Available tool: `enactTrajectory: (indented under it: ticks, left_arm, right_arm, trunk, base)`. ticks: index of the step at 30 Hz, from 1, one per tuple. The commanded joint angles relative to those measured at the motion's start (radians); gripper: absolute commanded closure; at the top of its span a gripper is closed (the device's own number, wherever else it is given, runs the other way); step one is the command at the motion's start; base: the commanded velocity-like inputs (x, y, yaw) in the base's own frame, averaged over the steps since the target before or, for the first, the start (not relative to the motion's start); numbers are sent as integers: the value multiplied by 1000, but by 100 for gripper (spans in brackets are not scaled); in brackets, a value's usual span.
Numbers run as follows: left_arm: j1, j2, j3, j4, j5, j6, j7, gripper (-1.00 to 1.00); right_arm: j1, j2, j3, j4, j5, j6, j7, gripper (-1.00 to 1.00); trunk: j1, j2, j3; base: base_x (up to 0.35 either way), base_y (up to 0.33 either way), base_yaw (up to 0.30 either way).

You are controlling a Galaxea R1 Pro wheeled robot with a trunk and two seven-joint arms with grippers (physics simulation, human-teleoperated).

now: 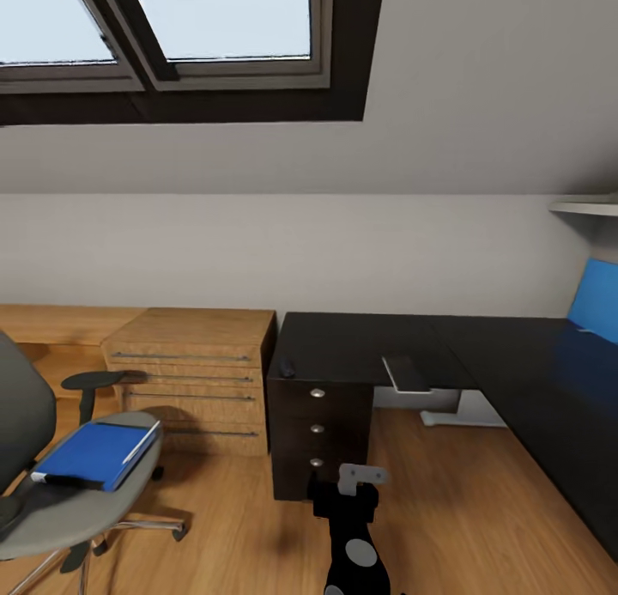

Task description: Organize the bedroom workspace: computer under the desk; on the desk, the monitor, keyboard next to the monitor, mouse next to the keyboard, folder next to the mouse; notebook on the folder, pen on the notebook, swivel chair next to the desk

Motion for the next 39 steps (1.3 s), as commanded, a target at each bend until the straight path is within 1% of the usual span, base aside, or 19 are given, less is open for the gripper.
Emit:
enactTrajectory:
  ticks: [1,5,12,29,39]
  left_arm:
    - [-1,1,-4,-1,11,-7,5,-100]
    - [0,1,-4,-1,10,-8,5,-100]
    - [0,1,-5,-1,9,-8,5,-100]
    - [-1,1,-6,-1,9,-8,5,-100]
    - [0,3,-4,-1,9,-8,4,-100]
  right_arm:
    - [-1,0,1,-1,-4,6,-7,-100]
    - [-1,0,1,-1,-3,6,-8,-100]
    - [-1,0,1,-1,-3,6,-6,-100]
    - [-1,-2,1,-1,-3,6,-3,-100]
    - [0,-1,2,0,-3,6,-2,-100]
  trunk:
    - [1,-1,-1]
    - [1,-1,-3]
    - [-26,48,15]
    - [-91,167,68]
    - [-91,167,68]
  base:
    - [318,-117,267]
    - [293,-177,267]
    - [262,-231,224]
    - [252,-231,17]
    - [304,-38,31]
